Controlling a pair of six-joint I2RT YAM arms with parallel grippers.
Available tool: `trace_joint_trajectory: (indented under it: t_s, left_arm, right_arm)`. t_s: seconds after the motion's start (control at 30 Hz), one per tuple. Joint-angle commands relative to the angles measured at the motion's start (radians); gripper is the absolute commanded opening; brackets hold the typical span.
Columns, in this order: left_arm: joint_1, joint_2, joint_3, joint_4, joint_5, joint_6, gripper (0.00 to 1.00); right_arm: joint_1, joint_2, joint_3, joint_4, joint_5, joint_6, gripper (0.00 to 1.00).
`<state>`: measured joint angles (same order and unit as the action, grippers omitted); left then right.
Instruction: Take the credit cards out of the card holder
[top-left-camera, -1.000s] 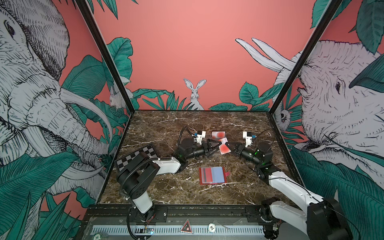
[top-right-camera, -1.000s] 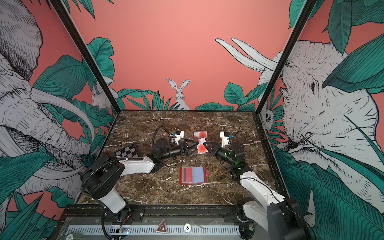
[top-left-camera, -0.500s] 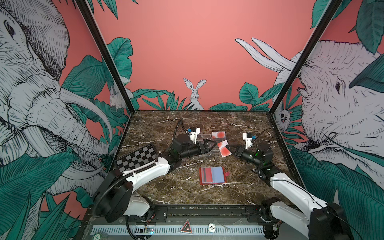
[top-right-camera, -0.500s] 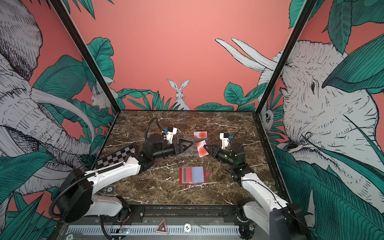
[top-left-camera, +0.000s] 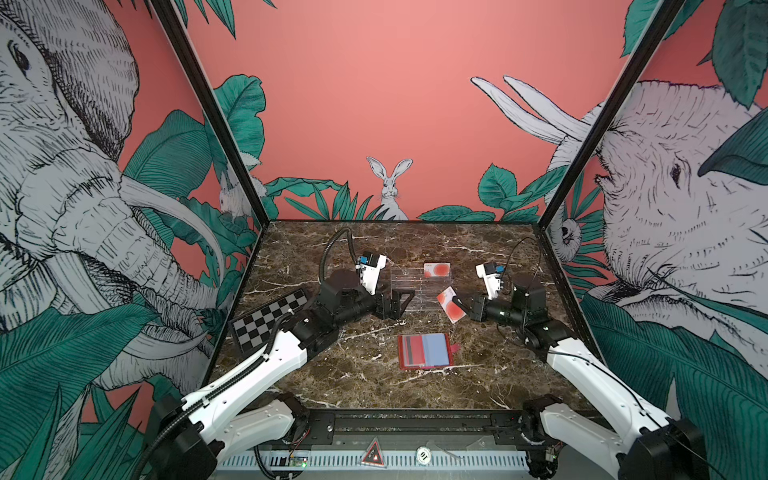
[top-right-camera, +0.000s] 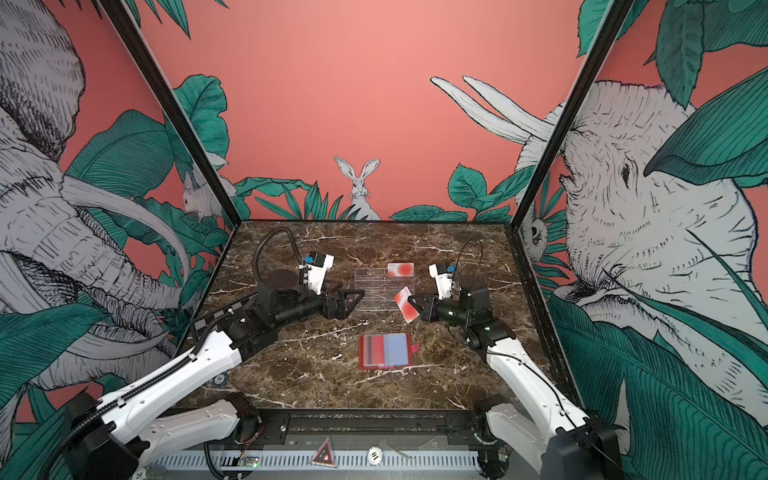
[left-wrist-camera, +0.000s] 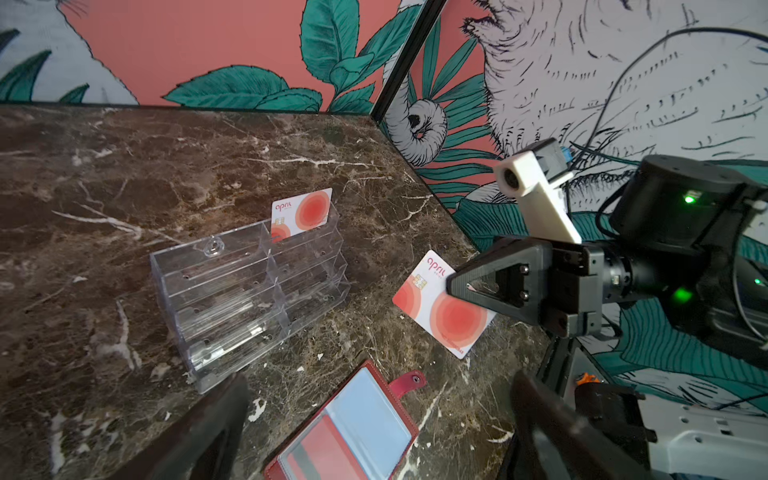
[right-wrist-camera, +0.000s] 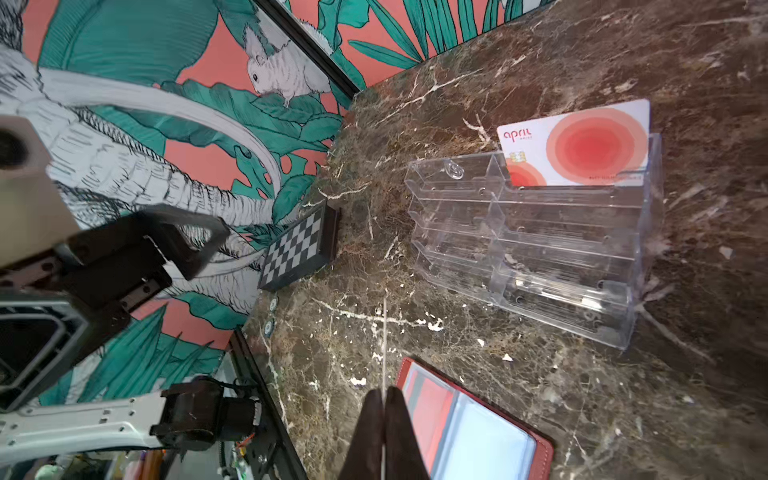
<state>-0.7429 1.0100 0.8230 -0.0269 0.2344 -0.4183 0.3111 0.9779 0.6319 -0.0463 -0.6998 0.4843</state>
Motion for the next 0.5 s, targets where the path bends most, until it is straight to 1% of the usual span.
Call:
trace_joint_trajectory:
  t_s: [0.0,0.13,0.23,0.33,0.47]
  left_arm:
    - [0.005,-0.069,-0.028,-0.033,-0.005,0.149,0.99]
    - [0.005,-0.11,-0.029,-0.065,0.011,0.208,0.99]
    - [0.006,-0.122,-0.024,-0.107,0.0,0.235,0.99]
    - [0.005,-0.126,-0.029,-0.124,0.015,0.246,0.99]
    - [0.005,-0.127,-0.044,-0.1,0.044,0.239,0.99]
  right_arm:
    - [-0.002,-0.046,0.014,-0.123,-0.011,-0.265,0.0]
    - [0.001,-0.118,-0.03,-0.123,-0.033,-0.431,0.0]
    - [0.001,-0.152,-0.027,-0.172,-0.028,-0.54,0.0]
    - [0.0,-0.154,-0.015,-0.205,-0.033,-0.607,0.0]
    - [0.0,-0.139,0.021,-0.285,-0.04,-0.726,0.0]
